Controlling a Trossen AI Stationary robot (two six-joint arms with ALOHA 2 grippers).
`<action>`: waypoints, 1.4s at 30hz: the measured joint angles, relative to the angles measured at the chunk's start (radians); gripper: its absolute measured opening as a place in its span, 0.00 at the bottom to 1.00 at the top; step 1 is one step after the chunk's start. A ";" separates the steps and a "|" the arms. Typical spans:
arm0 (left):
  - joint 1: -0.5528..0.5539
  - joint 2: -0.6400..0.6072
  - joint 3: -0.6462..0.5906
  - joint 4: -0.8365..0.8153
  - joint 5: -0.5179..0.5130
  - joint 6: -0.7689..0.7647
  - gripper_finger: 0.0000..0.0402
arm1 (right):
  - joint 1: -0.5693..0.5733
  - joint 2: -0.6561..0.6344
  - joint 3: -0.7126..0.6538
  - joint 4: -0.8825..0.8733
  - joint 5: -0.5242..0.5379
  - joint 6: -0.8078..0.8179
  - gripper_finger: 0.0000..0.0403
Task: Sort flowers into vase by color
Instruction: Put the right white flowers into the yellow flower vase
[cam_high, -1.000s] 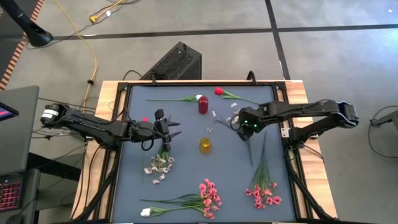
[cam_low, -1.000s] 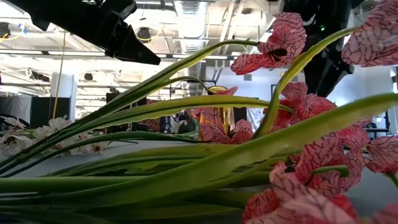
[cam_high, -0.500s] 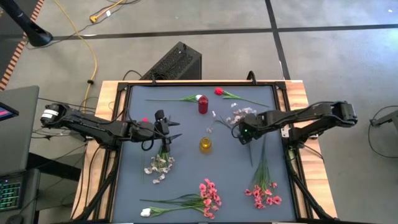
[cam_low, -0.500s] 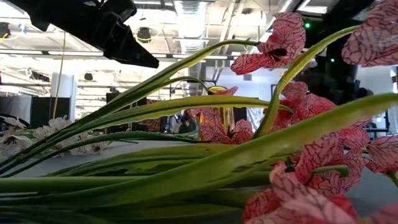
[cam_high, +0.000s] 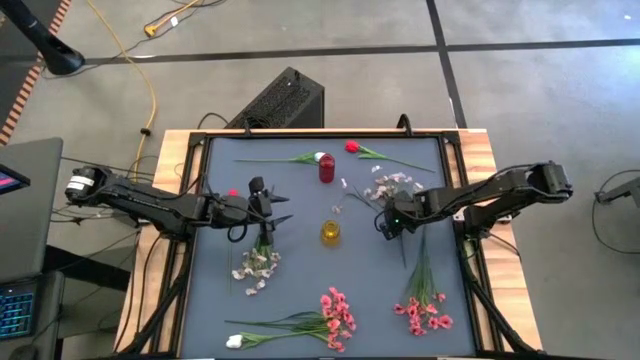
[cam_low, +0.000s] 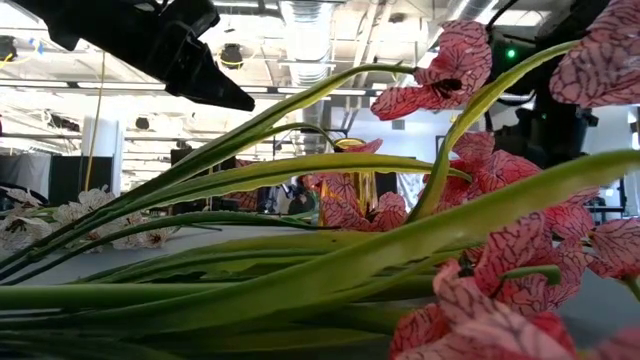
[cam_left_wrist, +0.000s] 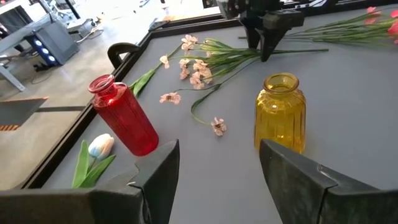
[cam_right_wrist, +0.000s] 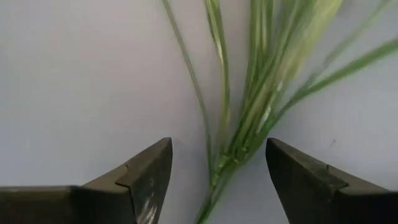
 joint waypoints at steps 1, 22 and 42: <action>0.000 0.000 0.000 0.000 -0.001 0.001 0.53 | 0.005 0.016 -0.002 -0.001 0.000 0.008 0.71; 0.022 0.000 0.000 -0.020 -0.014 0.016 0.53 | -0.002 -0.019 0.065 -0.018 0.044 -0.019 0.08; 0.022 0.000 0.000 -0.035 -0.013 -0.013 0.53 | -0.083 -0.385 0.172 0.222 0.255 -0.532 0.10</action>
